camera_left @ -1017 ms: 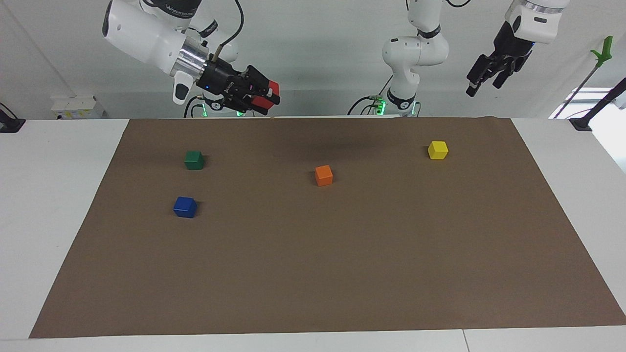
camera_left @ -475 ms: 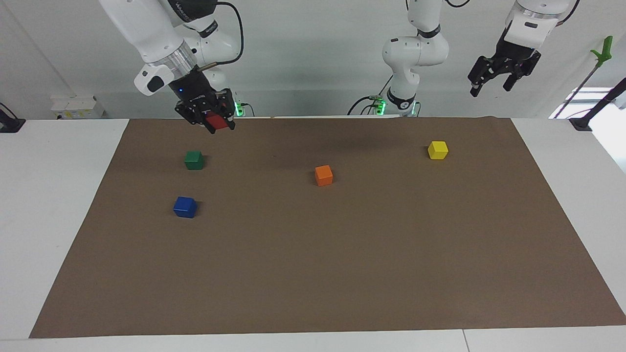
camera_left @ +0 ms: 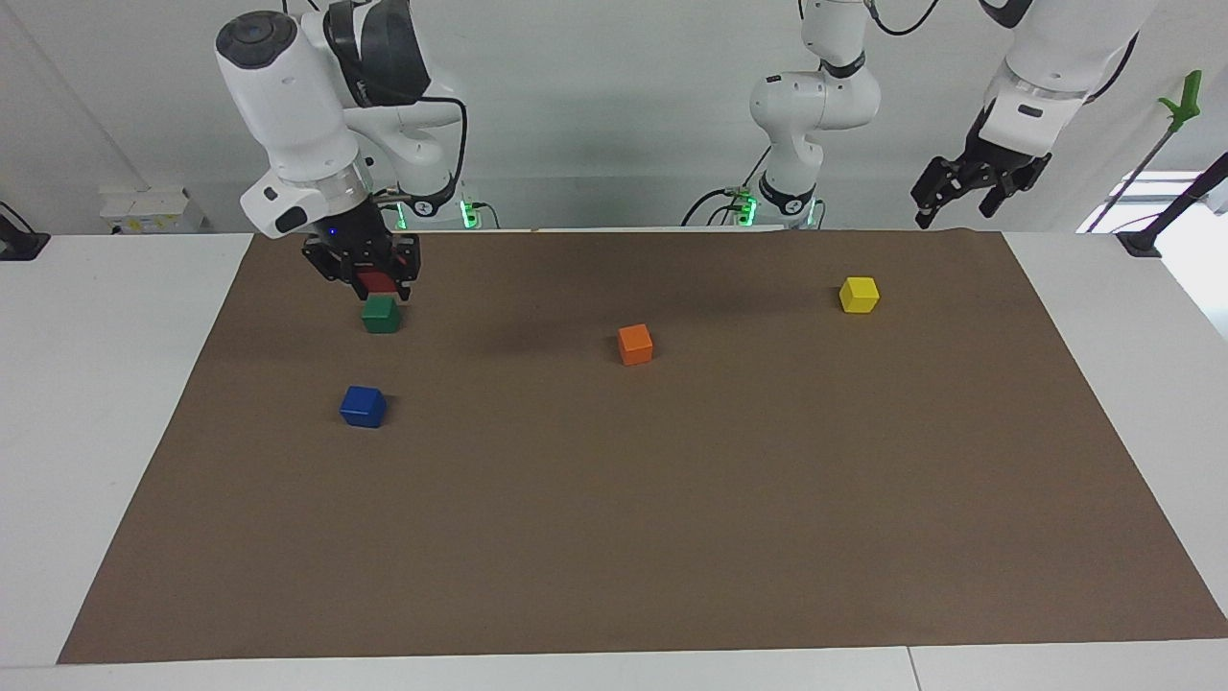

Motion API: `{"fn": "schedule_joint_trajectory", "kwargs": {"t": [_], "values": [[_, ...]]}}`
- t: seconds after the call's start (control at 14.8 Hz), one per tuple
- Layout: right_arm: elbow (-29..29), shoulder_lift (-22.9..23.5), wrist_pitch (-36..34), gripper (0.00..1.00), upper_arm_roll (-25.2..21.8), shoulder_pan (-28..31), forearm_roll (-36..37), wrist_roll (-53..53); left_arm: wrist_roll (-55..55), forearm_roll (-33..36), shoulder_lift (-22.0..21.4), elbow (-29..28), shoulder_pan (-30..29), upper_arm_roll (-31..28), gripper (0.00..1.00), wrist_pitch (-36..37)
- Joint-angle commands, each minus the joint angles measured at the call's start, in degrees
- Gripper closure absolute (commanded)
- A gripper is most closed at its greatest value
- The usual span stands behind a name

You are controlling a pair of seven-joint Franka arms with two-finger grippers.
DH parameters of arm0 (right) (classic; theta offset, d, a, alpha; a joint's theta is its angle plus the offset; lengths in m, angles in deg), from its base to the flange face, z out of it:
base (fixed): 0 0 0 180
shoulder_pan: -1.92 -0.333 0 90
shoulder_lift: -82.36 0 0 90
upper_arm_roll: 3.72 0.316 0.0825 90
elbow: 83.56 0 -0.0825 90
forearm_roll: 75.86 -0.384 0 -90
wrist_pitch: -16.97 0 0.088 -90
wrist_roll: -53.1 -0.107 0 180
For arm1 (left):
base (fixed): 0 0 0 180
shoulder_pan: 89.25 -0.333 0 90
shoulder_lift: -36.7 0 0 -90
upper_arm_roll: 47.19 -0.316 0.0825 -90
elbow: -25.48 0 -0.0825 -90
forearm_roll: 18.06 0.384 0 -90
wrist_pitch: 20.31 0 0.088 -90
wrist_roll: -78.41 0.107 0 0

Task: Transfer red block to right arm and stack on blue block
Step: 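Carry the red cube with the right gripper toward the blue cube, then lower the red cube onto the blue cube with the right gripper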

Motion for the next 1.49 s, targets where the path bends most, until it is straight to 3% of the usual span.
{"fn": "schedule_joint_trajectory", "kwargs": {"t": [0.0,0.41,0.68,0.95,1.42], "values": [[-1.23,2.99,2.26,1.00,0.78,3.26,1.20,-2.10,1.03,0.94,3.84,2.24,-0.54,0.31,0.00,-0.94],[-7.91,6.60,13.67,1.00,0.69,5.11,1.38,-3.42,1.21,0.85,3.93,-0.04,0.42,0.48,0.00,-3.32],[-8.35,9.94,19.04,1.00,0.69,6.78,4.61,-6.23,1.21,0.06,4.19,0.57,0.51,0.75,0.00,-3.76],[-10.02,11.26,24.84,1.00,0.69,6.87,6.65,-6.24,0.60,-3.44,4.37,1.10,0.51,0.84,0.00,-4.63],[-13.10,12.32,32.41,1.00,0.69,7.92,9.55,-6.23,1.21,-3.54,3.49,1.19,0.60,1.36,0.00,-3.85]]}}
